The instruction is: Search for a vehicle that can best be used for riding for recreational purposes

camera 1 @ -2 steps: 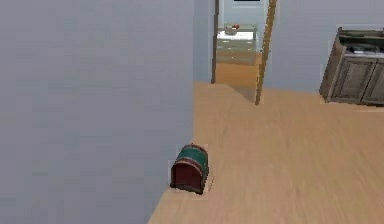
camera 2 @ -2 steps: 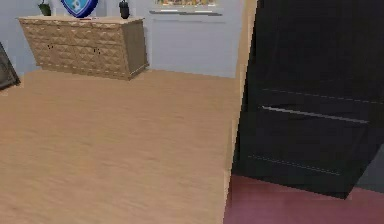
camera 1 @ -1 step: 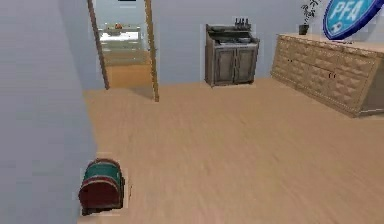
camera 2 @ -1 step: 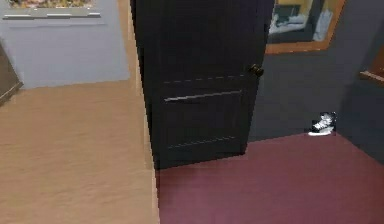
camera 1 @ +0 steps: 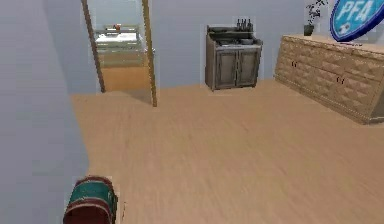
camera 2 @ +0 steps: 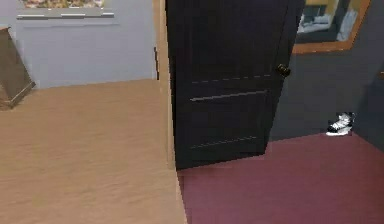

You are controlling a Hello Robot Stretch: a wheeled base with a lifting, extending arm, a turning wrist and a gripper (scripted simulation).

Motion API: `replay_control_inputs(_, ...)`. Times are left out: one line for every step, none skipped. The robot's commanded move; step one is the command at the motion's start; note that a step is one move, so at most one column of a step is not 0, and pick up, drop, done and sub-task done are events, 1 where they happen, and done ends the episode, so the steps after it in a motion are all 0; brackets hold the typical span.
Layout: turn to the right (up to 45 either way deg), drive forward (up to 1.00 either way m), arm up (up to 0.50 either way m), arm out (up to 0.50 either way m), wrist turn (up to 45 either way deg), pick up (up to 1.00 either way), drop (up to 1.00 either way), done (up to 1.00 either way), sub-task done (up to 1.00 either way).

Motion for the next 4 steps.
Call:
replay_control_inputs(45.0, 0.0, 0.0, 0.0, 0.0, 0.0, 0.0, 0.0, 0.0)
replay_control_inputs(36.0, 0.0, 0.0, 0.0, 0.0, 0.0, 0.0, 0.0, 0.0)
replay_control_inputs(0.0, 0.1, 0.0, 0.0, 0.0, 0.0, 0.0, 0.0, 0.0)
replay_control_inputs(-45.0, 0.0, 0.0, 0.0, 0.0, 0.0, 0.0, 0.0, 0.0)
